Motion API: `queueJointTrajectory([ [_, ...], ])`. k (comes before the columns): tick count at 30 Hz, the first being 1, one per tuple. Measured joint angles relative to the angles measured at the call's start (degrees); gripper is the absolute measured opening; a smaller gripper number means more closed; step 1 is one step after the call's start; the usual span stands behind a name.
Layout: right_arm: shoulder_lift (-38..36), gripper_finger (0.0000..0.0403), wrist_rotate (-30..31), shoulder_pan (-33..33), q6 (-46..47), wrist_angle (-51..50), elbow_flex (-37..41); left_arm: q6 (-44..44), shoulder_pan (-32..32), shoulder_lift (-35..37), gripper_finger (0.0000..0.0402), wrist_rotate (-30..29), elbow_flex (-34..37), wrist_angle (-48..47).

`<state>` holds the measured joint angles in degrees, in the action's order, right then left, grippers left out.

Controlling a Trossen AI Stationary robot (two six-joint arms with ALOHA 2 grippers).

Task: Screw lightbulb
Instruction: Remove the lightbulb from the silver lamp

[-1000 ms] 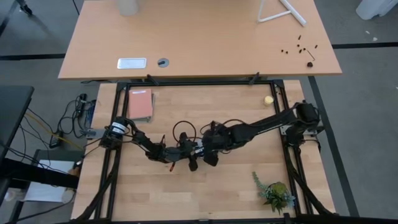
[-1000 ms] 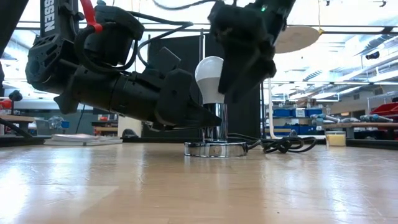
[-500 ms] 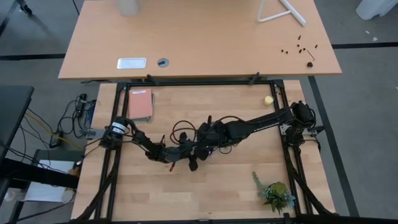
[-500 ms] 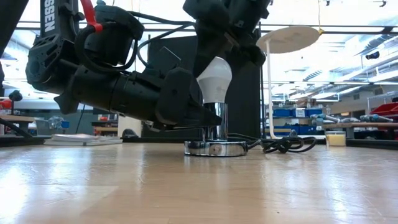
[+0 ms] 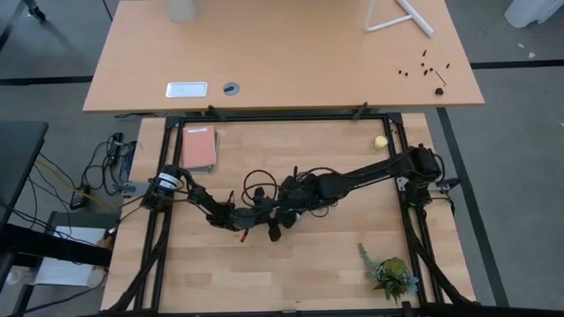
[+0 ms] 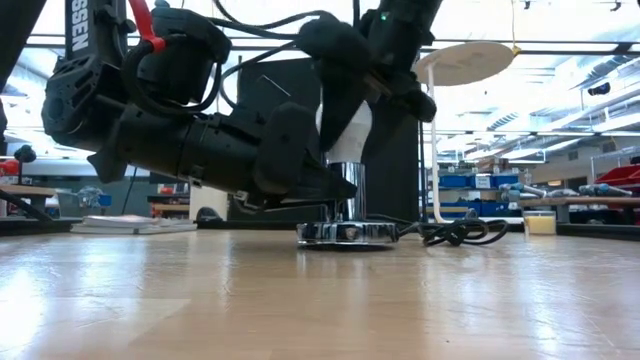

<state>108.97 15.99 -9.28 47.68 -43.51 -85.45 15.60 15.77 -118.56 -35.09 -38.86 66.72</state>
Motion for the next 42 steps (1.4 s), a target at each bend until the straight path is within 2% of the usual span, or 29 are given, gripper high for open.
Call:
queueJointTrajectory([
  [11, 1.6, 0.0294, 2.3, 0.1, -2.2, 2.4, -0.1, 0.3, 0.0, 0.0, 0.0188, -1.2, 0.0, -0.1],
  [25, 0.9, 0.029, 1.3, 1.2, -3.1, 3.0, -0.1, 0.1, 0.0, 0.0, 0.0188, -1.2, -0.1, -0.5],
  [35, 0.3, 0.0253, 0.7, 1.7, -6.3, 3.0, -0.1, -0.1, -0.1, 0.1, 0.0188, -1.3, -0.1, -0.6],
  [38, 0.3, 0.026, 0.3, 1.7, -10.3, 3.1, -0.1, -0.2, -0.1, 0.1, 0.0188, -1.3, -0.1, -0.7],
  [42, 0.3, 0.0265, -3.2, 1.9, -21.8, 3.2, -0.1, -0.8, -0.1, 0.1, 0.0188, -0.1, -0.1, -1.1],
])
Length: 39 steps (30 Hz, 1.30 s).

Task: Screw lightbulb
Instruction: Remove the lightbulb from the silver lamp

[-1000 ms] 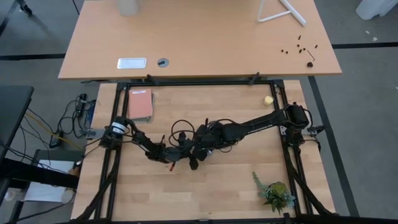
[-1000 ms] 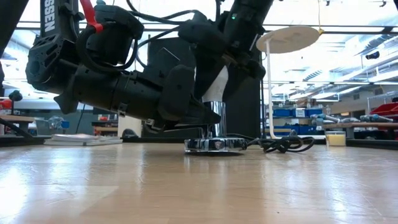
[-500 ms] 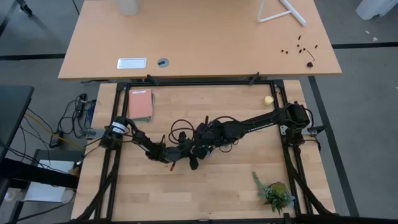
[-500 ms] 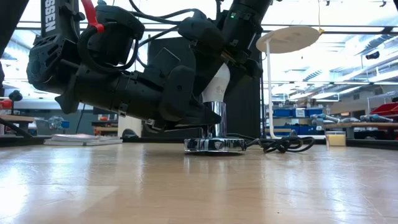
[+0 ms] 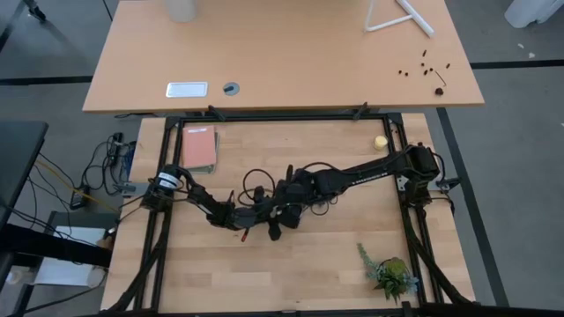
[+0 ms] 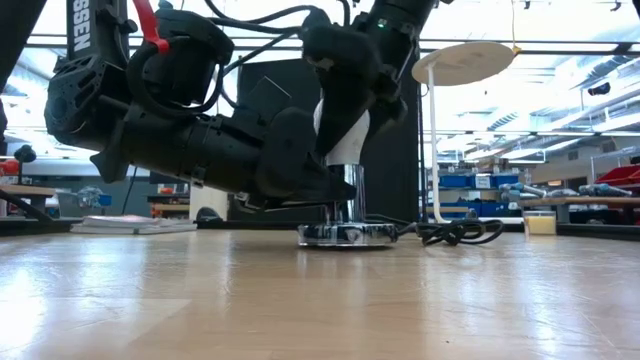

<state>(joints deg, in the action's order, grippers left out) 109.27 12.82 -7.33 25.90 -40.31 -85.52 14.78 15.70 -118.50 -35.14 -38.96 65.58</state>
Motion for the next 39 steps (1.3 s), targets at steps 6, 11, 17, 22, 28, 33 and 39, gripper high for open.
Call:
queueJointTrajectory([
  [6, -0.1, 0.0255, -8.3, 1.1, -24.7, -0.1, 0.0, -3.9, 0.0, 0.0, 0.0188, 3.3, 0.1, -0.6],
  [11, -0.2, 0.0263, -11.3, 1.5, -47.1, 0.5, 0.0, -5.5, 0.2, 0.0, 0.0188, 3.6, 0.1, -0.5],
  [17, -0.2, 0.0257, -11.4, 2.1, -70.5, 0.8, 0.0, -7.7, 0.7, 0.1, 0.0188, 3.3, 0.2, -0.5],
  [22, -0.2, 0.0262, -10.2, 2.2, -85.7, 0.4, 0.0, -8.5, 0.8, 0.1, 0.0188, 3.3, 0.2, -0.6],
  [28, -0.3, 0.0281, -7.3, 1.7, -86.5, -1.4, 0.0, -8.3, 0.8, 0.0, 0.0188, 3.3, 0.2, -0.8],
  [33, -0.3, 0.0293, -5.3, -0.1, -75.1, -1.9, -0.1, -8.4, 0.8, 0.0, 0.0188, 3.8, 0.1, -0.8],
  [39, -0.3, 0.0329, -3.9, -2.1, -62.5, -2.1, -0.1, -8.6, 0.8, 0.0, 0.0188, 3.8, 0.1, -0.8],
])
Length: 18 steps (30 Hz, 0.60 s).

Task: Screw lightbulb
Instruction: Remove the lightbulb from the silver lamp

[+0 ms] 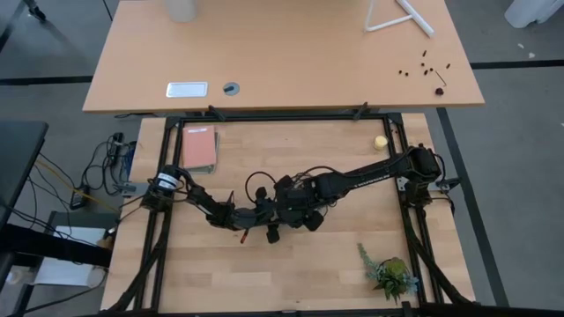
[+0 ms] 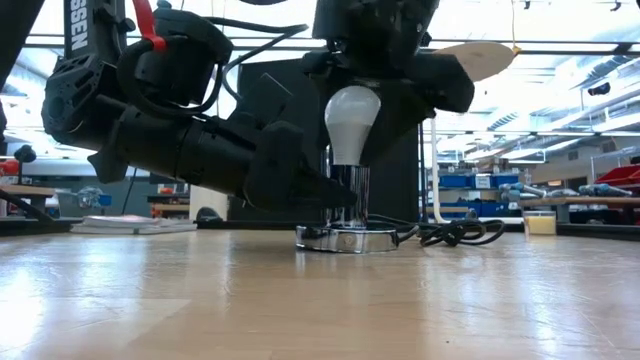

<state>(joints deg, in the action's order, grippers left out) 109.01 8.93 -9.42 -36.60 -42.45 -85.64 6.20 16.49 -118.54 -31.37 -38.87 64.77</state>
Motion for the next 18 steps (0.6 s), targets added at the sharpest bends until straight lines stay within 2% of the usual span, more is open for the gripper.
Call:
queueJointTrajectory([
  [9, 0.0, 0.0396, -0.7, 0.7, 30.4, -4.3, -4.1, 1.1, 0.0, 0.0, 0.0188, -0.1, 0.0, -0.1],
  [14, 0.0, 0.0389, -1.2, 2.1, 45.2, -8.2, -4.2, 1.5, 0.0, 0.0, 0.0188, -0.2, 0.0, -0.1],
  [18, 0.0, 0.0387, -1.1, 1.5, 53.3, -5.8, -2.1, 1.7, 0.0, 0.0, 0.0188, -0.2, 0.0, -0.1],
])
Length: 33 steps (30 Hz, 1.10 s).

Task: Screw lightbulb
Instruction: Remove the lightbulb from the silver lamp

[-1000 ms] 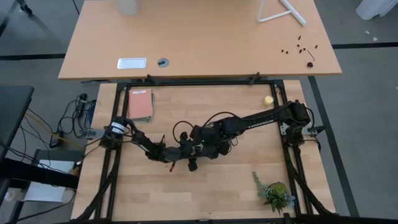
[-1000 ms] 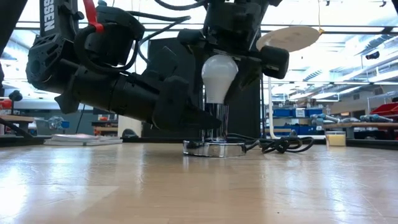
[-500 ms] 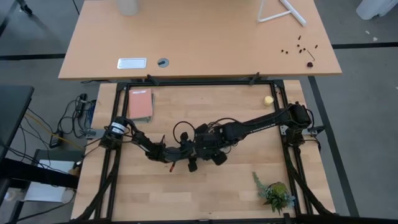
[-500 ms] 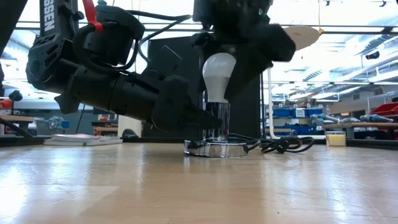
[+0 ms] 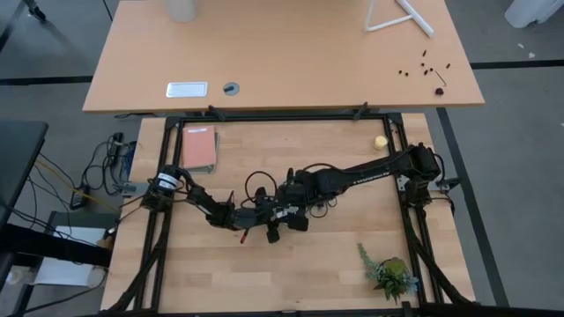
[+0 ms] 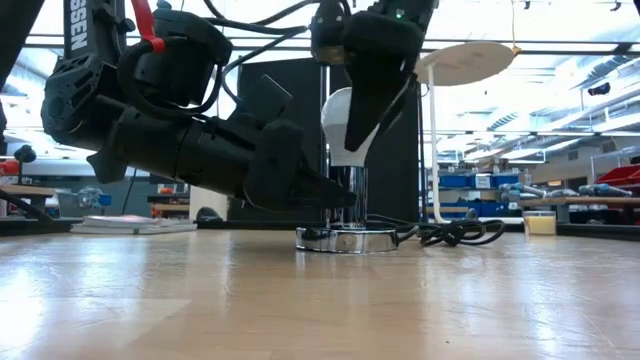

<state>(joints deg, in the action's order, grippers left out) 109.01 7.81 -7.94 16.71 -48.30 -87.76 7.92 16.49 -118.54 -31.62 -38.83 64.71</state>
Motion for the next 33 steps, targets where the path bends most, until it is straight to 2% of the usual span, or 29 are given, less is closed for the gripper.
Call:
queueJointTrajectory([
  [5, 0.0, 0.0389, 1.7, -2.4, 5.8, 8.4, 4.1, 0.1, 0.0, 0.0, 0.0188, 0.0, 0.0, 0.0],
  [11, 0.0, 0.0384, 11.8, -6.1, 9.3, 11.9, 5.7, 0.2, 0.2, 0.0, 0.0188, 1.3, 0.0, 0.1],
  [16, 0.0, 0.0378, 17.7, -8.1, 9.9, 12.7, 5.7, 0.2, 0.2, 0.0, 0.0188, 1.4, 0.0, 0.1],
  [22, -0.3, 0.0373, 18.2, -7.9, 12.5, 11.7, 5.7, 0.3, 0.1, 0.0, 0.0188, 1.1, 0.0, 0.1],
  [33, -1.4, 0.0373, 16.2, -5.9, 24.6, 9.2, 5.7, 0.3, 0.1, 0.0, 0.0188, -0.2, 0.0, 0.0],
])
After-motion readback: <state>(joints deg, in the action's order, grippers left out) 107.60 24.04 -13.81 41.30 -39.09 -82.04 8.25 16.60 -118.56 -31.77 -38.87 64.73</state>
